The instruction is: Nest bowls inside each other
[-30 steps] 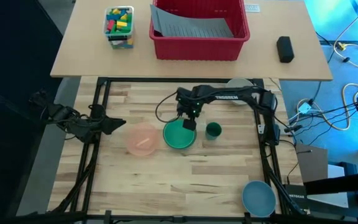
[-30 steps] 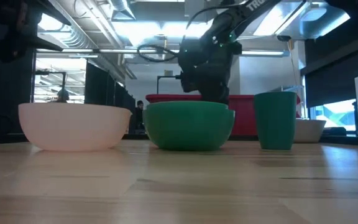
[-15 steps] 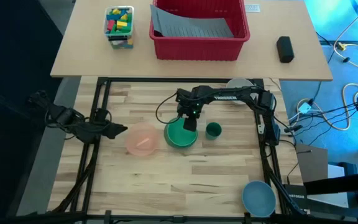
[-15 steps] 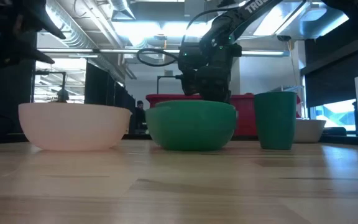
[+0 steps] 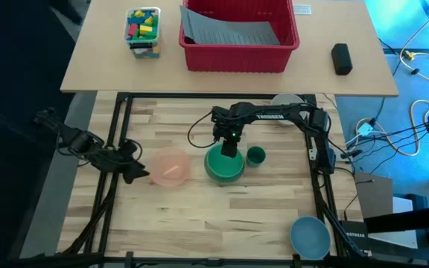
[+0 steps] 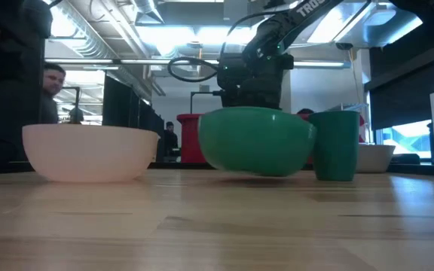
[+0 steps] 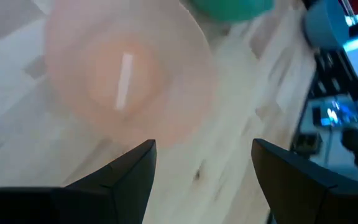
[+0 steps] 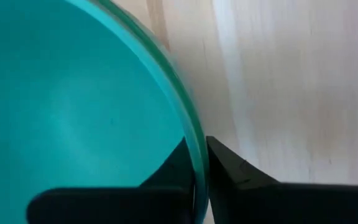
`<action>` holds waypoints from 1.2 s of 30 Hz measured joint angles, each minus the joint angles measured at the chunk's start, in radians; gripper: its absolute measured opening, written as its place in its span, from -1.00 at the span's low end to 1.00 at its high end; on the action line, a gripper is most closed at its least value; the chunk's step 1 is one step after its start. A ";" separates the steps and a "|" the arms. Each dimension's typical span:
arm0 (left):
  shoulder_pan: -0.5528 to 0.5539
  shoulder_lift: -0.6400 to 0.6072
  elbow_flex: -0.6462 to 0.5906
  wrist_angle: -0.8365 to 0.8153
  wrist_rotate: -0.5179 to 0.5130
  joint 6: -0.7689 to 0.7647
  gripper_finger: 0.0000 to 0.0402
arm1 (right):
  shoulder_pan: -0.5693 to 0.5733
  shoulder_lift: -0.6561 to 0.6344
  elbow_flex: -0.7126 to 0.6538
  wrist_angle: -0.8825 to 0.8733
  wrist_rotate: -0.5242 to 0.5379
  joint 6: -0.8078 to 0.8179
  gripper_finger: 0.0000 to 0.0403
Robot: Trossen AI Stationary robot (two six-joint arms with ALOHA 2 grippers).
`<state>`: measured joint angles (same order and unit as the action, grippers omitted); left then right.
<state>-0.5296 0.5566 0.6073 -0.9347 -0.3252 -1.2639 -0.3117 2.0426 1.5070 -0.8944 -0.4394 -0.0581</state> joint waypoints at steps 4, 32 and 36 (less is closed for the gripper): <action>0.000 0.010 0.028 -0.080 0.067 0.023 0.21 | 0.001 -0.003 0.000 0.003 -0.032 0.002 -0.98; 0.007 0.399 0.073 -0.035 0.154 0.087 0.20 | 0.038 -0.202 0.001 0.106 -0.146 0.089 -1.00; 0.007 0.442 0.073 0.024 0.150 0.072 0.20 | 0.054 -0.226 0.001 0.143 -0.162 0.112 -1.00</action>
<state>-0.5227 0.9983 0.6807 -0.9106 -0.1753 -1.1921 -0.2575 1.8163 1.5077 -0.7515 -0.6010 0.0543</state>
